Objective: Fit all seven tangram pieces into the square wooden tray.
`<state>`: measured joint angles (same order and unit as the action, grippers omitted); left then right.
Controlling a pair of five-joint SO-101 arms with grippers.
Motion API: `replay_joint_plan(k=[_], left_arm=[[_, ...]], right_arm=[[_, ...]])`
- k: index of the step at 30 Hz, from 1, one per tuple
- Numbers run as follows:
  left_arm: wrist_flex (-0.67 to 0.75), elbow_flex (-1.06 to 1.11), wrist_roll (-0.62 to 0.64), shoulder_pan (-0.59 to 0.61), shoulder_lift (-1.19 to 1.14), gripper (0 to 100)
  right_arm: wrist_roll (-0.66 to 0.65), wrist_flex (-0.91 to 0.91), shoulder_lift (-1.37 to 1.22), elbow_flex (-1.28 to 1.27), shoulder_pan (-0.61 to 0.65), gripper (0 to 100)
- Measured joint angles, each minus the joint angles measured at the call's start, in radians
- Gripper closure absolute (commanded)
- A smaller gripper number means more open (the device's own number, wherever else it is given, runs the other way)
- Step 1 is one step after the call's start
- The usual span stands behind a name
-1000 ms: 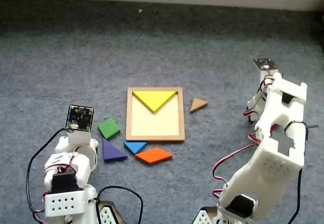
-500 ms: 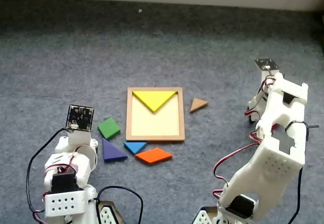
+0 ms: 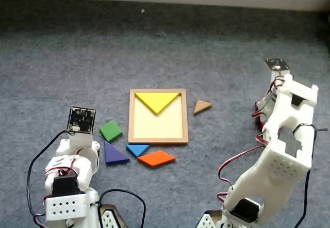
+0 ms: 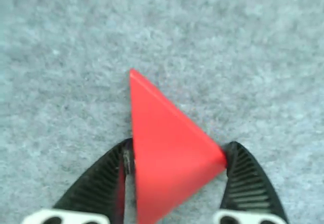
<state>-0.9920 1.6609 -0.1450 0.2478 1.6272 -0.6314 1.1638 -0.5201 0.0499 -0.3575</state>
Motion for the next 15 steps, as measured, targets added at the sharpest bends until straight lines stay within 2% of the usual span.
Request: replay_joint_plan(k=[15], left_arm=[[0.0,0.0,0.0,0.0,0.0,96]], right_arm=[[0.002,0.104,0.351,-0.196,0.018,89.3]])
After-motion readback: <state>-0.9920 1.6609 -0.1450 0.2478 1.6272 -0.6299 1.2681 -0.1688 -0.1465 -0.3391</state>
